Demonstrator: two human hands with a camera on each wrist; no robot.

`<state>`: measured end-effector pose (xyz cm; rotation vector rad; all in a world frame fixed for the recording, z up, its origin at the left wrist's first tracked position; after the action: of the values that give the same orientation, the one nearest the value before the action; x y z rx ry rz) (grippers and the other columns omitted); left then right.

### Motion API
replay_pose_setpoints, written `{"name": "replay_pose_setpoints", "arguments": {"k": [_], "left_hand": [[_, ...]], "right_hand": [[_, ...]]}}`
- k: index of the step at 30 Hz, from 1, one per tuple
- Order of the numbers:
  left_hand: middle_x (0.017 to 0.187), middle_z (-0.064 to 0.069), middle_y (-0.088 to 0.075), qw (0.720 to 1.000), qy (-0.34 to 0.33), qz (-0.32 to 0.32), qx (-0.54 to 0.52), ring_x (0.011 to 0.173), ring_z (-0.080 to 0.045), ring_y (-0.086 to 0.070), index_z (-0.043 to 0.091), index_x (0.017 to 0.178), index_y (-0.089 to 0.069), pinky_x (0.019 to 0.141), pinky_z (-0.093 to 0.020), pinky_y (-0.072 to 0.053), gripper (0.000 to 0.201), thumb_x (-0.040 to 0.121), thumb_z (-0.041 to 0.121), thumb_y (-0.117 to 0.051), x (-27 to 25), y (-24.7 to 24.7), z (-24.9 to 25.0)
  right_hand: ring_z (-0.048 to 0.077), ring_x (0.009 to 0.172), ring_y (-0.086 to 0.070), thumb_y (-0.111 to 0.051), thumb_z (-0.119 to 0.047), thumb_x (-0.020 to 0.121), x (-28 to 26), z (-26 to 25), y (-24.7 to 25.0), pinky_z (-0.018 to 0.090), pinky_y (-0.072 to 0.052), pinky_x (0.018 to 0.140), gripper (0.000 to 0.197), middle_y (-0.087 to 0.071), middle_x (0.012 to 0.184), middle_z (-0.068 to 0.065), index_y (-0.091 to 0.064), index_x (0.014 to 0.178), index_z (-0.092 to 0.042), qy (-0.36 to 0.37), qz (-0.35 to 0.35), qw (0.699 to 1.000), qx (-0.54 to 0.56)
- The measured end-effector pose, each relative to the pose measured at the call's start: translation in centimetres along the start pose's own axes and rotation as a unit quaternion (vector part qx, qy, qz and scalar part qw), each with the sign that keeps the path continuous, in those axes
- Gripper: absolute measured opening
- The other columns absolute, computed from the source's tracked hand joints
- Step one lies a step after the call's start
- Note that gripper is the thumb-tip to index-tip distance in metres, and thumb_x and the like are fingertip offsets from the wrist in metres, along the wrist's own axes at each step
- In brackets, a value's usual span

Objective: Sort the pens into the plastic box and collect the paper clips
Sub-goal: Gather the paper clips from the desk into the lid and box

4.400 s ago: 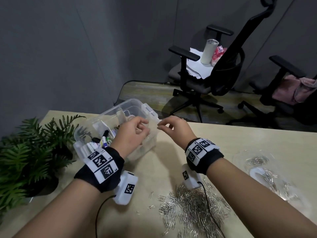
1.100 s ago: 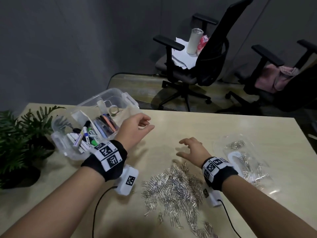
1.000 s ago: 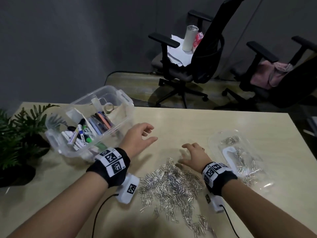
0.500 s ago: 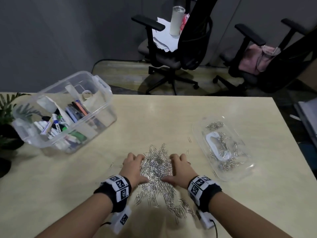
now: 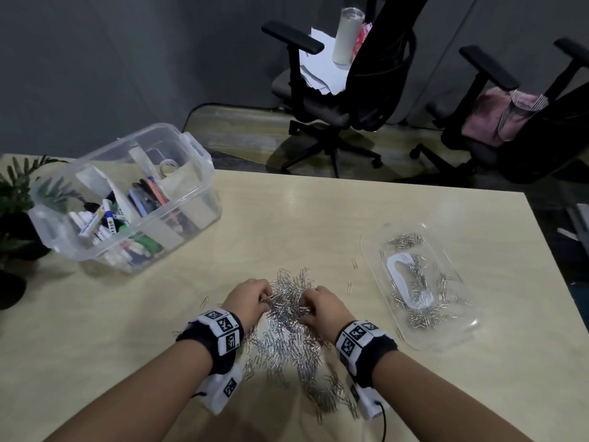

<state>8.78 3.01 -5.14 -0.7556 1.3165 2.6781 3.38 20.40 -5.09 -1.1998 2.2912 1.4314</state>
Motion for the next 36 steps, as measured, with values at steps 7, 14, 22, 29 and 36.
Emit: {"name": "replay_pose_setpoints", "arguments": {"k": [7, 14, 22, 29, 36], "left_hand": [[0.1, 0.0, -0.065, 0.999, 0.01, 0.031, -0.027, 0.092, -0.015, -0.06, 0.016, 0.098, -0.068, 0.086, -0.026, -0.047, 0.014, 0.084, 0.014, -0.068, 0.0, 0.9, 0.0], [0.085, 0.003, -0.066, 0.996, 0.013, 0.054, -0.075, 0.076, -0.01, -0.061, 0.018, 0.089, -0.069, 0.067, -0.014, -0.046, 0.011, 0.082, 0.009, -0.069, 0.0, 3.1, 0.6], [0.087, 0.004, -0.069, 0.983, -0.033, 0.135, -0.12, 0.083, -0.011, -0.062, 0.02, 0.088, -0.069, 0.08, -0.026, -0.051, 0.011, 0.082, 0.01, -0.069, -1.2, 9.5, 2.6], [0.085, 0.004, -0.068, 0.957, -0.06, 0.248, -0.14, 0.077, -0.006, -0.06, 0.019, 0.089, -0.068, 0.069, -0.01, -0.041, 0.011, 0.083, 0.01, -0.07, -1.2, 18.8, 2.1], [0.092, 0.003, -0.066, 0.938, -0.006, 0.323, -0.125, 0.08, -0.014, -0.06, 0.013, 0.091, -0.069, 0.077, -0.021, -0.044, 0.009, 0.082, 0.008, -0.07, 1.6, 24.0, -2.3]], "right_hand": [[0.022, 0.085, -0.064, -0.07, -0.021, 0.083, 0.7, -0.1, 1.2, 0.032, -0.051, 0.082, 0.014, -0.067, 0.095, 0.006, -0.07, 0.09, -0.009, 0.015, -0.004, 1.0, 0.009], [0.02, 0.08, -0.066, -0.069, -0.017, 0.082, 0.5, -1.2, 3.0, 0.028, -0.052, 0.076, 0.01, -0.07, 0.082, 0.004, -0.074, 0.088, -0.011, 0.043, -0.011, 0.999, 0.018], [0.003, 0.068, -0.049, -0.071, -0.022, 0.083, 0.4, -5.1, 6.8, 0.011, -0.036, 0.063, 0.012, -0.053, 0.072, -0.015, -0.074, 0.091, -0.013, 0.136, 0.043, 0.99, -0.012], [0.015, 0.07, -0.059, -0.072, -0.015, 0.082, 1.7, -10.2, 11.0, 0.031, -0.052, 0.074, 0.01, -0.065, 0.084, 0.002, -0.073, 0.089, -0.008, 0.181, 0.1, 0.978, 0.034], [0.021, 0.063, -0.062, -0.072, -0.009, 0.081, 4.9, -15.7, 14.4, 0.028, -0.053, 0.065, 0.003, -0.062, 0.078, 0.0, -0.071, 0.083, -0.008, 0.209, 0.144, 0.965, 0.065]]}}
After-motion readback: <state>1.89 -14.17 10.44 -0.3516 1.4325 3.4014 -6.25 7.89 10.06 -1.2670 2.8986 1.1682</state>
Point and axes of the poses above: each hand's wrist, its own x-axis towards the middle knuckle, its own y-axis out of the back of the hand, z = x × y, the point moved 3 cm from there along x, towards the middle knuckle
